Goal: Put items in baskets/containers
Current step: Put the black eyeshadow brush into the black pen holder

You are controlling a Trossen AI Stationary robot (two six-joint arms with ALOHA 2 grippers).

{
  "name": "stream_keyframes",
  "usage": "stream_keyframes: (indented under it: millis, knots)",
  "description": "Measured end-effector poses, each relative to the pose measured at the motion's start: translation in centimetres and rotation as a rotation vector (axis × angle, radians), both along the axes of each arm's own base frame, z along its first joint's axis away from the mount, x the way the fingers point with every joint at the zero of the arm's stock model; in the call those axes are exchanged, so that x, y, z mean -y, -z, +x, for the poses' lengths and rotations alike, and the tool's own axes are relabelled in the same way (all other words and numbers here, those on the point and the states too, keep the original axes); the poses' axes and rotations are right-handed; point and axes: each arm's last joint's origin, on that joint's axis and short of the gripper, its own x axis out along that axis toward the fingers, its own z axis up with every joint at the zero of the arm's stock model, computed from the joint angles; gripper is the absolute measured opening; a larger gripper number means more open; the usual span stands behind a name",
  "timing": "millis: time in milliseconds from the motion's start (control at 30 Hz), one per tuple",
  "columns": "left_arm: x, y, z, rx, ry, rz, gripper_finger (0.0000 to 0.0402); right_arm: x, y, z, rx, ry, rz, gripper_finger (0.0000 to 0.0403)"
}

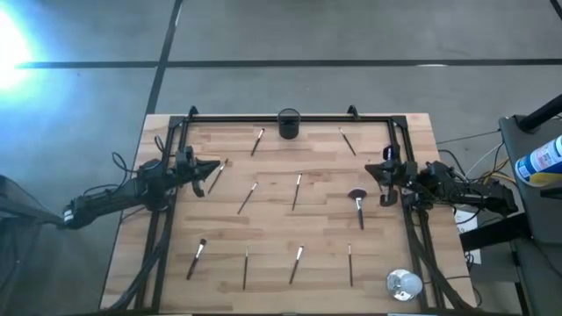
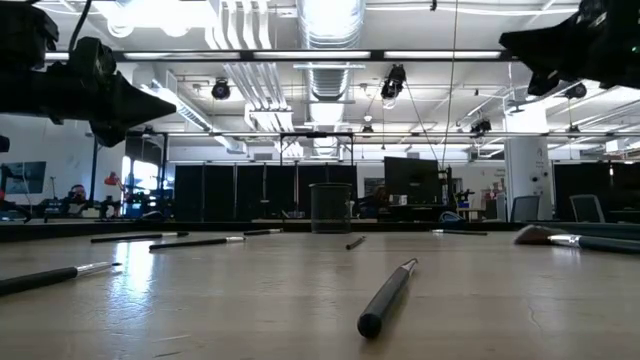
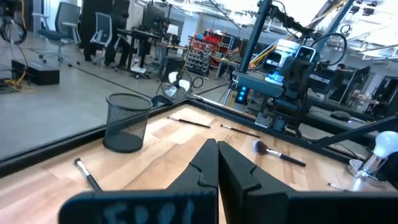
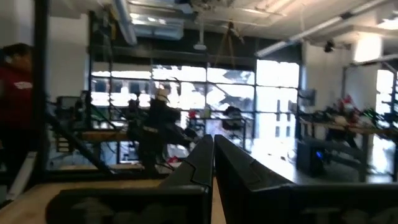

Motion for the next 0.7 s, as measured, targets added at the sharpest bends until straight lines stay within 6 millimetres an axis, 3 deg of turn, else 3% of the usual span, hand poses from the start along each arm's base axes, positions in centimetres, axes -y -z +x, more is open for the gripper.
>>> stream_keyframes:
  millis: [200, 367, 700]
  knots:
    - [0.0, -0.6, 0.0, 0.053, -0.002, 0.055, 0.0, 0.6, 0.7, 1.3, -0.134, 0.145, 0.15, 0.0008]
    - [0.0, -0.5, 0.0, 0.043, -0.001, 0.046, 0.0, 1.0, -0.7, 3.2, -0.221, 0.179, 0.229, 0.0008]
    - [0.0, -0.6, 0.1, 0.054, -0.002, 0.048, 0.0, 2.2, -3.0, 8.5, -0.575, 0.322, 0.368, 0.0008]
